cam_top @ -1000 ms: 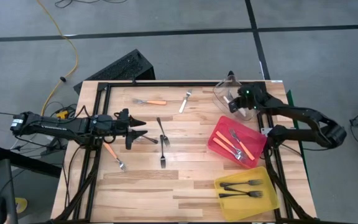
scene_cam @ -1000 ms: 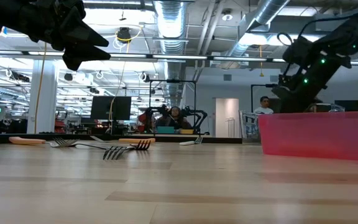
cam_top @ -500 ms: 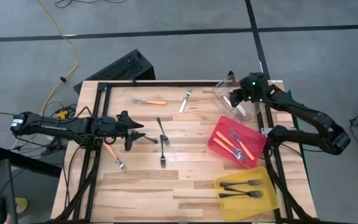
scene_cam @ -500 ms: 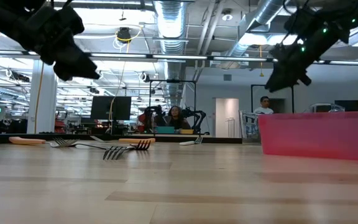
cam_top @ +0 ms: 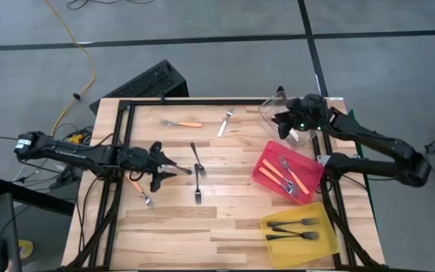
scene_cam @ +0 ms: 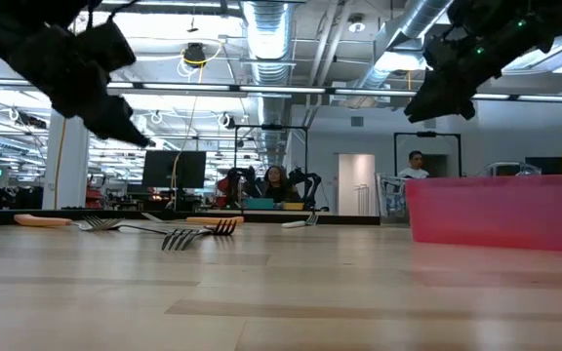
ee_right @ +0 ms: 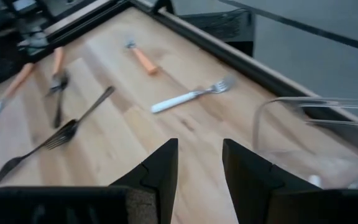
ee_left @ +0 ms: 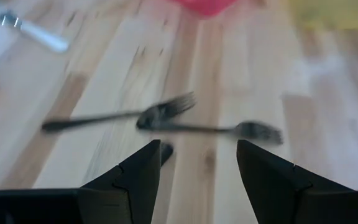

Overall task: Sort silverware by color (type)
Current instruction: Put the orange fork into the red bin

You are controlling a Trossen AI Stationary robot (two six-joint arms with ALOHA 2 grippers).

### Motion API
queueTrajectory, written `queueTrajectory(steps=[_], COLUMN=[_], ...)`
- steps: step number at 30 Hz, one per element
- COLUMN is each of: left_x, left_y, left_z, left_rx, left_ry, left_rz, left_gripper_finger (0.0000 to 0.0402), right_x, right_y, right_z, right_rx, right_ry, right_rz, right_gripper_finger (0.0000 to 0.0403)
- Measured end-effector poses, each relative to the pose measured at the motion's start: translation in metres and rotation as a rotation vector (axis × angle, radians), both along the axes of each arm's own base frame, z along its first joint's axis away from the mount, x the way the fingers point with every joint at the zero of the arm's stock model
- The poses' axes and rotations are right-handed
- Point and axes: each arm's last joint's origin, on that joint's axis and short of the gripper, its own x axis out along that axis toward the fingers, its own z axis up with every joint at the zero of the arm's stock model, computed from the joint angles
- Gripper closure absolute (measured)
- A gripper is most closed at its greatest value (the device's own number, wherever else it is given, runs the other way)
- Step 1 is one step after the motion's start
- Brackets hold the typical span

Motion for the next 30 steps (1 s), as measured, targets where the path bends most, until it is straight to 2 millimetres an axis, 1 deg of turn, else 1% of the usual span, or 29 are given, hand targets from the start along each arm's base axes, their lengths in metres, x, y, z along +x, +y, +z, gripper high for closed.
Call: queueTrajectory(steps=[4,8,10,13,18,21,24,26,30], left_x=[-0.001,-0.005,-0.009,-0.014,-0.018,-0.019,-0.023,-0.027,-0.036], left_y=[-0.002,0.003,0.005,0.005,0.006,0.006,0.007,0.008,0.01], left_z=[-0.012,-0.022,-0.025,-0.029,-0.032,-0.033,-0.034,-0.036,-0.039], left_rx=[0.005,-0.005,-0.039,-0.111,-0.249,-0.26,-0.202,-0.153,-0.131], left_ry=[0.111,0.186,0.22,0.266,0.27,0.282,0.329,0.358,0.425], left_rz=[0.07,0.3,0.383,0.446,0.605,0.627,0.603,0.631,0.703], left_gripper_finger=[0.0207,0.0207,0.0207,0.0207,0.0207,0.0207,0.0207,0.0207,0.0207], right_x=[0.006,0.01,0.011,0.013,0.013,0.013,0.013,0.013,0.013], right_y=[0.009,0.016,0.018,0.02,0.02,0.02,0.02,0.02,0.02], right_z=[0.0,0.0,0.0,0.0,0.0,0.0,0.0,0.0,0.0], right_rx=[0.004,0.004,0.004,0.003,0.003,0.003,0.002,0.002,0.001], right_ry=[-0.002,-0.002,-0.001,0.0,0.0,0.0,0.0,0.0,0.001], right_rz=[0.058,0.098,0.111,0.121,0.121,0.121,0.121,0.121,0.122], right_gripper_finger=[0.0253,0.0253,0.0253,0.0253,0.0253,0.0253,0.0253,0.0253,0.0253])
